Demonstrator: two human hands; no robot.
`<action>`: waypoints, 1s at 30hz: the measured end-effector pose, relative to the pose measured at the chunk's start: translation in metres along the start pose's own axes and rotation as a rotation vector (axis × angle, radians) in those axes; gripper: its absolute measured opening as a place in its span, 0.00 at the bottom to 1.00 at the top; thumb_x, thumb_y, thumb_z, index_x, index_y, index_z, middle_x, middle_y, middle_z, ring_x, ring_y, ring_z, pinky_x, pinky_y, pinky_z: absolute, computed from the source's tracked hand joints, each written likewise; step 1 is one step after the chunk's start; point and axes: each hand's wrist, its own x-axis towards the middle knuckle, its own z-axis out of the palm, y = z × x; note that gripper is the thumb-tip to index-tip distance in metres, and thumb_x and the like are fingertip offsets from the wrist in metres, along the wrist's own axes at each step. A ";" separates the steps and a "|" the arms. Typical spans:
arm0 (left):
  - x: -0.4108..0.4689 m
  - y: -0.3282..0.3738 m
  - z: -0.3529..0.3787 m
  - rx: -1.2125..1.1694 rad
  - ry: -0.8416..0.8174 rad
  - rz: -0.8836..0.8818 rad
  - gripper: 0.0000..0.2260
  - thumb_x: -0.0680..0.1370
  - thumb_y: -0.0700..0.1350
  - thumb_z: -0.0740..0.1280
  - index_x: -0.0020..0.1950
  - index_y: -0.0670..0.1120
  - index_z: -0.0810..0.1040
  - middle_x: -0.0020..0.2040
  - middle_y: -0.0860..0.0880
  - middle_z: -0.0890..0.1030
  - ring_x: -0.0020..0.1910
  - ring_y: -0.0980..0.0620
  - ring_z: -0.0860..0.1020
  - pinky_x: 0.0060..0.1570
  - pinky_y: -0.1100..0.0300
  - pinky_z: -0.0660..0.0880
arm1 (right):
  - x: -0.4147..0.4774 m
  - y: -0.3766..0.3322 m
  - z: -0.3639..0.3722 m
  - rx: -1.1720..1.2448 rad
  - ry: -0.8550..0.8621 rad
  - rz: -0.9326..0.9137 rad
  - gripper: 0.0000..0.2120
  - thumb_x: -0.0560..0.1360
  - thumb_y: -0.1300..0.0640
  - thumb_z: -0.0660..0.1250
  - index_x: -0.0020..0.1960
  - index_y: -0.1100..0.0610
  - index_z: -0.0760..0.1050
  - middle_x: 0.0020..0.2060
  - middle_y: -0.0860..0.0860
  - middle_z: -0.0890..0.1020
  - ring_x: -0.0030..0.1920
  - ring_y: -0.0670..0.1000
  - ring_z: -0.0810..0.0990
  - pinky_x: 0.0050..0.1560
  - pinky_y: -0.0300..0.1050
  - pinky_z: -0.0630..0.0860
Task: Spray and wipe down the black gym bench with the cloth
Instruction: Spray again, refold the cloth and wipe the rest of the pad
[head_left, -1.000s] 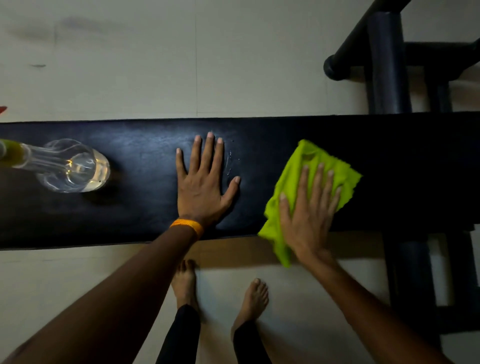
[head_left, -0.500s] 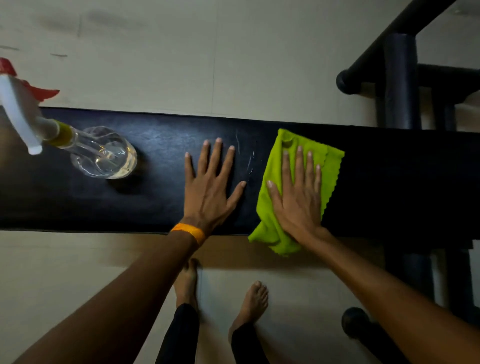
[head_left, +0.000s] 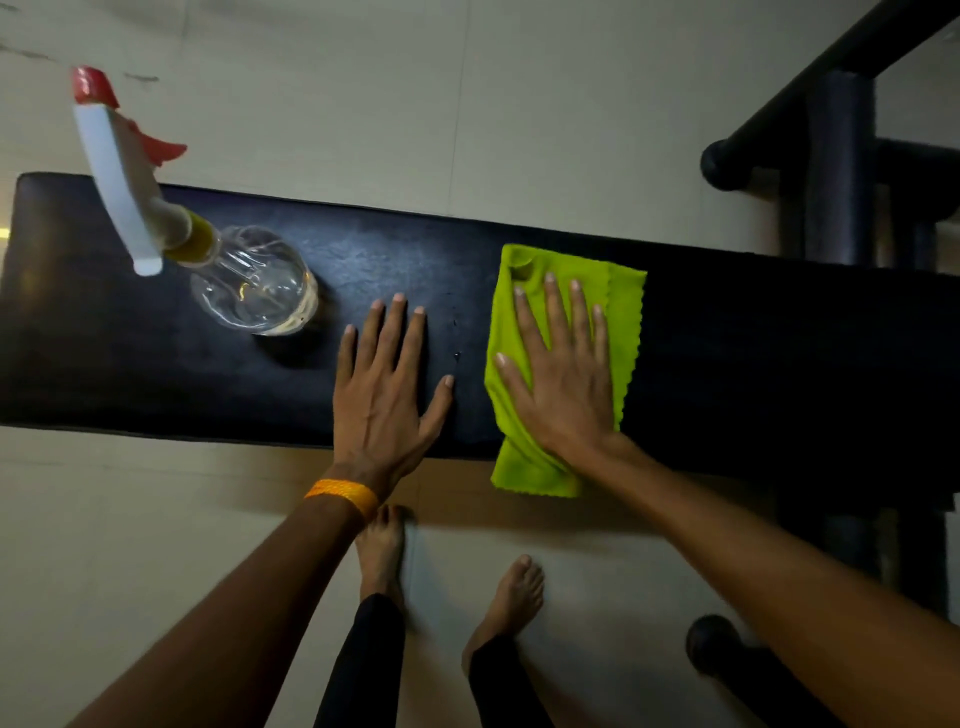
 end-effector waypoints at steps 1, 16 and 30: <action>-0.004 -0.004 -0.002 0.003 0.002 0.003 0.33 0.82 0.60 0.56 0.83 0.43 0.61 0.84 0.42 0.59 0.84 0.43 0.56 0.82 0.43 0.52 | 0.007 0.009 -0.002 0.001 -0.023 -0.099 0.34 0.82 0.36 0.48 0.83 0.48 0.48 0.83 0.54 0.49 0.83 0.59 0.45 0.81 0.61 0.46; -0.020 -0.042 -0.014 -0.017 0.013 0.069 0.30 0.82 0.56 0.58 0.82 0.44 0.64 0.83 0.42 0.62 0.83 0.42 0.59 0.79 0.41 0.59 | 0.055 -0.027 -0.003 0.055 -0.011 -0.201 0.30 0.82 0.39 0.52 0.82 0.45 0.54 0.83 0.52 0.54 0.83 0.58 0.49 0.80 0.60 0.52; -0.020 -0.037 -0.025 -0.043 -0.030 0.043 0.28 0.82 0.51 0.55 0.80 0.41 0.66 0.82 0.39 0.64 0.82 0.38 0.61 0.78 0.36 0.61 | 0.013 0.020 -0.010 0.053 -0.044 -0.107 0.34 0.76 0.51 0.54 0.82 0.52 0.56 0.82 0.55 0.57 0.82 0.60 0.52 0.80 0.61 0.57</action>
